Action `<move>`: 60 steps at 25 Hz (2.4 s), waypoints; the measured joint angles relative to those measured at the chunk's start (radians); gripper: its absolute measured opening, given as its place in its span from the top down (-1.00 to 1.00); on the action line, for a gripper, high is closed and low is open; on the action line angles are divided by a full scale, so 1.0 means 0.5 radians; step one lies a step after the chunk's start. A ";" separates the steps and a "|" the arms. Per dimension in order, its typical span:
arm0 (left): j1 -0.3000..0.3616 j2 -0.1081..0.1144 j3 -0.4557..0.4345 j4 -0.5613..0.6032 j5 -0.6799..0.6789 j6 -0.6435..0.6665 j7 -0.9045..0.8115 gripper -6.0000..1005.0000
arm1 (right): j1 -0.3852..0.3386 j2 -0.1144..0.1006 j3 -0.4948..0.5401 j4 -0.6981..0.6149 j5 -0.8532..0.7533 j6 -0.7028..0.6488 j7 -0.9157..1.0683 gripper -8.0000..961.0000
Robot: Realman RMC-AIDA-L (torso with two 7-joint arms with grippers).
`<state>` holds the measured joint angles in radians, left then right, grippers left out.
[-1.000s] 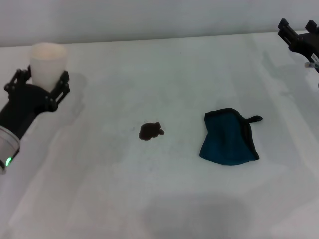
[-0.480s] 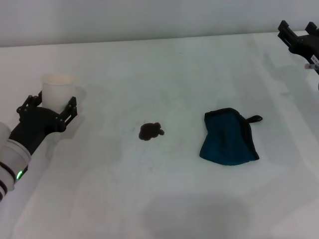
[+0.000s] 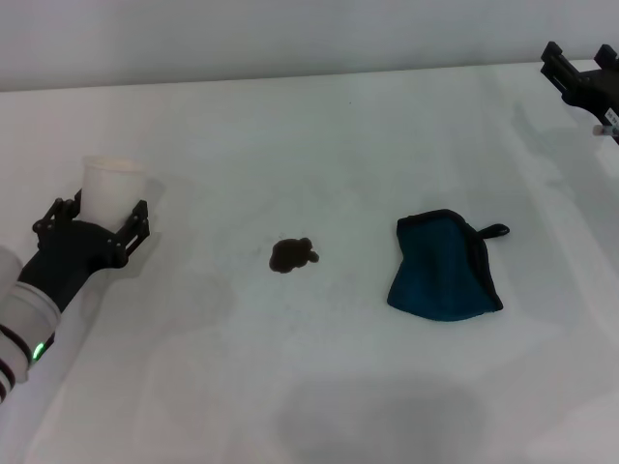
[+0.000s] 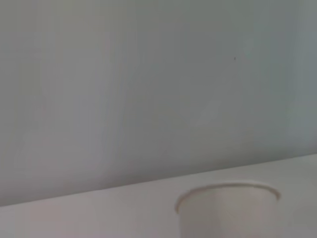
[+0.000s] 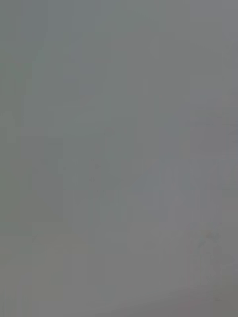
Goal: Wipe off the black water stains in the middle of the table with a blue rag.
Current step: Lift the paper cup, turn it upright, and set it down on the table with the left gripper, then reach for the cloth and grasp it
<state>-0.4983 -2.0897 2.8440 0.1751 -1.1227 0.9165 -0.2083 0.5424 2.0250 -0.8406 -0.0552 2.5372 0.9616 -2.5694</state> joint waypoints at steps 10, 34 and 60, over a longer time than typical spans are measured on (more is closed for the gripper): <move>0.051 0.001 -0.008 0.049 -0.001 0.012 0.152 -0.53 | -0.007 0.002 0.000 0.000 0.000 0.002 0.000 -0.75; 0.165 -0.005 -0.049 0.195 -0.023 0.027 0.616 -0.54 | 0.003 0.005 0.000 0.000 0.000 0.010 0.020 -0.75; 0.288 0.004 -0.035 0.285 -0.068 0.014 0.524 -0.71 | 0.011 0.003 0.000 -0.002 -0.002 0.016 0.077 -0.75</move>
<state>-0.3544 -2.0879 2.8267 0.3174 -1.1568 0.9235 0.0535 0.5477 2.0264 -0.8406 -0.0559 2.5361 0.9695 -2.5311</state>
